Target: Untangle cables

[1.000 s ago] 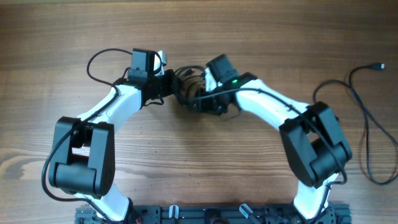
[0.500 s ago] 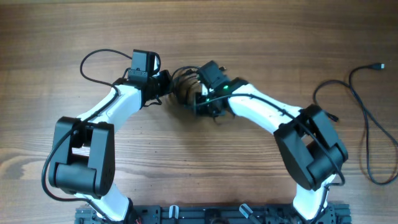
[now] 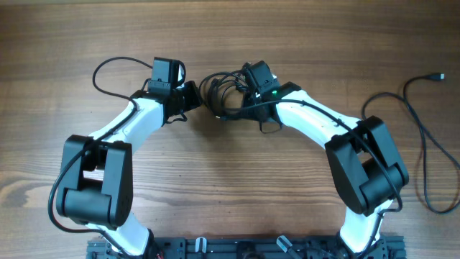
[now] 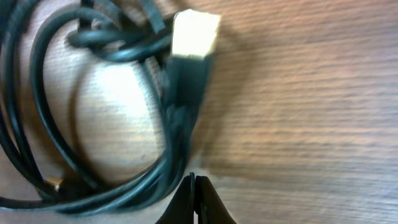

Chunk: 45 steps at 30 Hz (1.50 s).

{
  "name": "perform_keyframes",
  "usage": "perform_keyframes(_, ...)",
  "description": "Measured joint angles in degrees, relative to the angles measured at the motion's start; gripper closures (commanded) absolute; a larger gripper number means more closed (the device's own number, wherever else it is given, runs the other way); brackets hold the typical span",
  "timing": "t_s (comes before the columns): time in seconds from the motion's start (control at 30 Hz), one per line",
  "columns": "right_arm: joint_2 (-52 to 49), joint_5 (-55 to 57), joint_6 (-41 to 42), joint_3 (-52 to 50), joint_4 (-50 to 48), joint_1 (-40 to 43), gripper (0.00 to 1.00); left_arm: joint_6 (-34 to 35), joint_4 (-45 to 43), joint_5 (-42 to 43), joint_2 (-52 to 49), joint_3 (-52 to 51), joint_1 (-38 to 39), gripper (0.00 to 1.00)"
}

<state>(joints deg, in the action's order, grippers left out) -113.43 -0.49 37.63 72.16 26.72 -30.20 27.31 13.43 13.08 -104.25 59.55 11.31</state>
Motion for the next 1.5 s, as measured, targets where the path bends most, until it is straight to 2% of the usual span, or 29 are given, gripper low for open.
perform_keyframes(0.17,0.0,-2.6,0.4,0.0,-6.1,0.0,0.96,0.0,0.0,0.0,0.0,0.0,0.0,0.76)
perform_keyframes(0.4,0.0,-8.0,2.0,-0.1,-7.1,0.0,0.96,0.0,0.0,0.0,0.0,0.0,0.0,0.76)
perform_keyframes(0.53,-1.1,-14.3,-1.6,-0.1,-15.0,0.0,0.96,0.0,-0.2,0.0,0.0,0.0,0.0,0.76)
perform_keyframes(0.77,-6.2,-17.4,0.2,0.1,-13.4,-0.9,0.96,0.0,-0.2,0.0,0.0,0.0,0.0,0.76)
perform_keyframes(1.07,-8.5,-30.1,10.1,1.1,-13.0,-9.8,0.96,0.0,-0.2,0.0,0.0,0.0,0.0,0.76)
perform_keyframes(1.13,-9.0,-31.0,11.2,1.0,-14.8,-13.0,0.96,0.0,-0.2,-0.4,0.0,0.0,0.0,0.76)
perform_keyframes(1.27,-9.3,-32.4,10.2,1.0,-16.1,-13.4,0.96,0.0,-0.2,-1.1,0.0,0.0,-0.3,0.77)
perform_keyframes(1.37,-6.7,-33.8,7.1,0.1,-15.2,-10.6,0.95,0.0,-0.3,-1.1,0.0,0.0,-0.2,0.77)
perform_keyframes(1.5,3.8,-33.4,3.0,0.0,-14.3,-6.6,0.92,0.0,-0.3,-1.1,0.0,0.0,0.0,0.77)
